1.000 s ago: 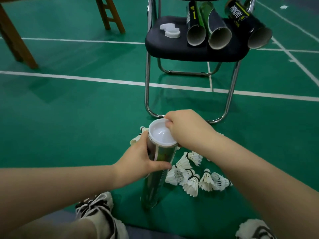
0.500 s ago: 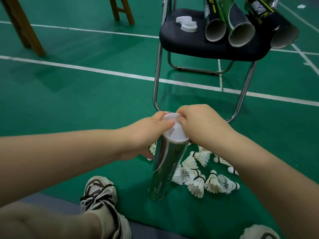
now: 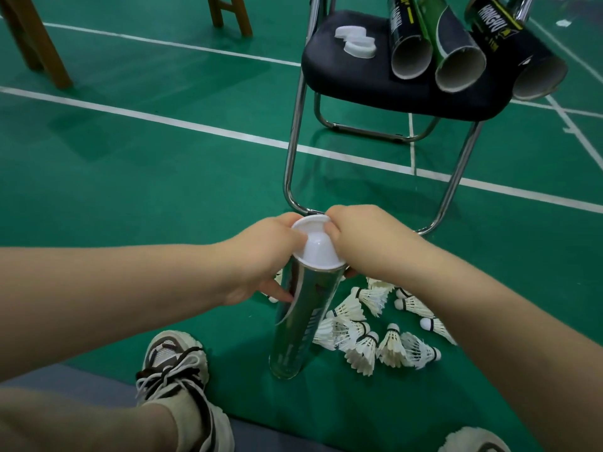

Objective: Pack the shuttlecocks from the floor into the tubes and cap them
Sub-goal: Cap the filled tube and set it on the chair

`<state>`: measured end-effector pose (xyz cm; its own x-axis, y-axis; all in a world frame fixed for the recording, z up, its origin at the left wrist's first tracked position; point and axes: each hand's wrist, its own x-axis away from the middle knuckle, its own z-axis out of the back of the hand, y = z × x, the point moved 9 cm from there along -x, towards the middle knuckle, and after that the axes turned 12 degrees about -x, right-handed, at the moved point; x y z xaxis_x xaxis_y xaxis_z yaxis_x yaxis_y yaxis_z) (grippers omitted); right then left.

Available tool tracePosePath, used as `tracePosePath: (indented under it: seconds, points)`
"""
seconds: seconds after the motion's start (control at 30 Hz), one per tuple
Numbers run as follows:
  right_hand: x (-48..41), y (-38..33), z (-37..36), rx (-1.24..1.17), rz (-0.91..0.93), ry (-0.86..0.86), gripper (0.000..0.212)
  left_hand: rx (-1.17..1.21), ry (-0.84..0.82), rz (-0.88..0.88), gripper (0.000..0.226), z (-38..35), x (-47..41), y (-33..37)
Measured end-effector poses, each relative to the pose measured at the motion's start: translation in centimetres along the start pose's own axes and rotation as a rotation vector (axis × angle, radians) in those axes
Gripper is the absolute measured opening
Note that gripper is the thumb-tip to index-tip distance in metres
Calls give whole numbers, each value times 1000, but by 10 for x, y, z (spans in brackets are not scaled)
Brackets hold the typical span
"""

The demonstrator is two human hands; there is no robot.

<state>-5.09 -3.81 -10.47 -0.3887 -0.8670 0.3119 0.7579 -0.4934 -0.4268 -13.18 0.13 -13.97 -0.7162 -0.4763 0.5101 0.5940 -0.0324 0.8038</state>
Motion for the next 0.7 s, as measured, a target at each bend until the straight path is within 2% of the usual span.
tracePosePath:
  seconds: [0.1, 0.27, 0.5, 0.7]
  points:
    - [-6, -1, -6, -50, 32, 14, 13, -34, 48, -4, 38, 7, -1, 0]
    - [-15, 8, -11, -298, -52, -43, 17, -95, 85, -1, 43, 12, -6, 1]
    - [-18, -3, -18, -341, -46, -62, 14, -204, 231, -18, 34, 21, 4, -1]
    - [-10, -6, -24, -488, -87, -46, 17, -251, 305, -54, 34, 26, 11, -4]
